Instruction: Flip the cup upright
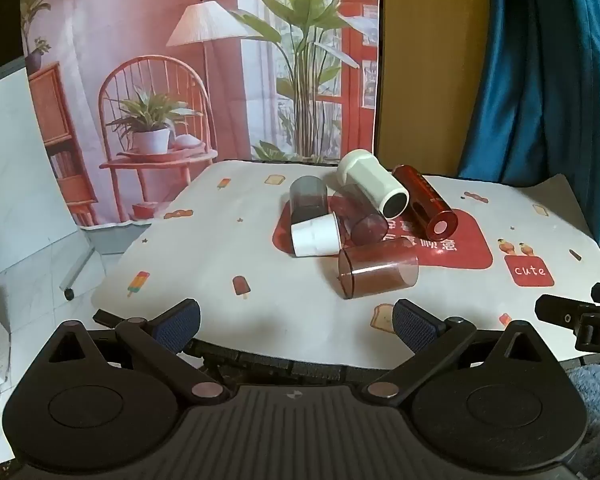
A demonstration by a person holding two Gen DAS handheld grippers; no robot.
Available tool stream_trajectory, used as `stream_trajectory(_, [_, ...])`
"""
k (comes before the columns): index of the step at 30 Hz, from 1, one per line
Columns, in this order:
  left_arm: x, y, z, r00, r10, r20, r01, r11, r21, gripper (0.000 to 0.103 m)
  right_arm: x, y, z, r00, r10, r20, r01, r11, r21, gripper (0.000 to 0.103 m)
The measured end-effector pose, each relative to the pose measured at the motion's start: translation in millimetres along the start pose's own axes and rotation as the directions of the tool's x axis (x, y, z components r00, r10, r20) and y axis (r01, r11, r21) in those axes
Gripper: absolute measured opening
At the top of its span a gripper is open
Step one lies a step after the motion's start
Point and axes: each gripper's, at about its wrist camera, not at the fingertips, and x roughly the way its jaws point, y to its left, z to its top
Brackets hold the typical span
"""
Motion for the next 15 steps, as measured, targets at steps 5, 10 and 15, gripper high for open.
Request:
stream_trajectory(5, [1.5,1.5,-4.5,1.000,0.008,-0.001,-0.008,1.000,0.001,0.103,3.6,0.3,-0.4,1.000,0.004,-0.002,-0.004,1.000,0.002,0.103])
stream_trajectory(10, [5.6,2.5,-3.5,1.000,0.006,-0.011,-0.006,1.000,-0.018,0.103,3.5,-3.3,-4.0,1.000,0.004,-0.007,-0.004,1.000,0.009,0.103])
stream_trajectory(15, [2.8,-0.2,-1.6,1.000,0.019,-0.023,-0.019,1.000,-0.019,0.103,-1.3,0.0,-8.2,1.000,0.005,-0.011,-0.005,1.000,0.012,0.103])
